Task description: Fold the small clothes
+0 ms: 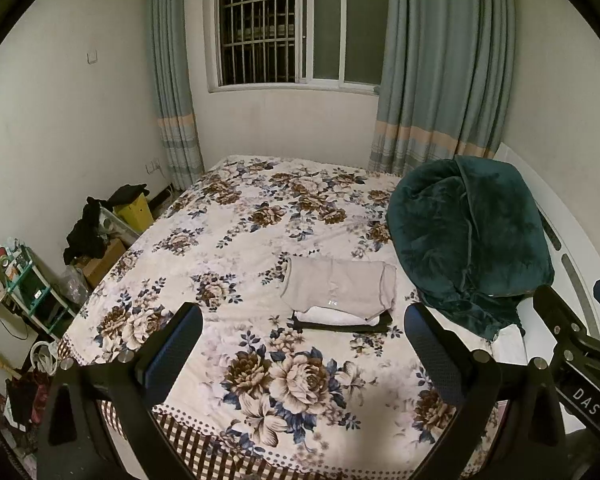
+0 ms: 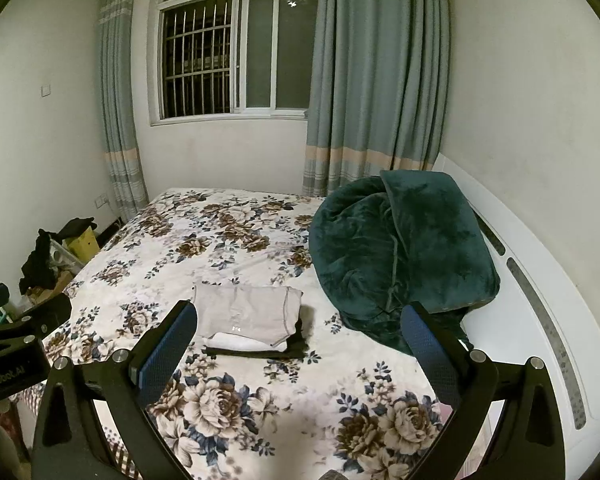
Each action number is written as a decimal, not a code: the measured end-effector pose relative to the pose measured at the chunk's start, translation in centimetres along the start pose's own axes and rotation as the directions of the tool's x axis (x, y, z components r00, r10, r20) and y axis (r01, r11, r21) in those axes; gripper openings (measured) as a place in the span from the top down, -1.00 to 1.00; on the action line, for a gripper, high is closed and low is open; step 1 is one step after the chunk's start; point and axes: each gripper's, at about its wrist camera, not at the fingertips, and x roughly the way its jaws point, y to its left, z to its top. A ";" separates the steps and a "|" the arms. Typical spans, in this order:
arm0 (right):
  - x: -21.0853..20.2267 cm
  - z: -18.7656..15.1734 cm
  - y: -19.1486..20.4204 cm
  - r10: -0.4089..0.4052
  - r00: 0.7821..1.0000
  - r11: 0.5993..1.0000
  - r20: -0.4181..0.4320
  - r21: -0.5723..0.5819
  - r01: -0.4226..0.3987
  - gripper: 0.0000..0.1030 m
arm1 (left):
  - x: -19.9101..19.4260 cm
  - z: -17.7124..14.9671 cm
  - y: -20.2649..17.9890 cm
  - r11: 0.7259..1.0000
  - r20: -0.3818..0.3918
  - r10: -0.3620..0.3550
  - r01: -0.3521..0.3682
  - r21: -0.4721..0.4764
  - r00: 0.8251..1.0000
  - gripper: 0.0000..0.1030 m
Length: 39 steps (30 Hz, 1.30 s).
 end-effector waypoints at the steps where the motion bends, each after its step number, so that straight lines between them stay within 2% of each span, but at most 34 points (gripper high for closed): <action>1: 0.0 0.0 0.0 0.000 1.000 1.000 0.001 0.000 0.000 -1.00 | 0.0 0.0 0.0 1.000 0.001 -0.001 0.001 0.000 1.000 -1.00; 39: 0.1 -0.2 0.2 -0.001 1.000 1.000 0.003 0.004 0.001 -1.00 | -0.3 0.1 -0.3 1.000 0.006 0.009 -0.009 0.004 1.000 -1.00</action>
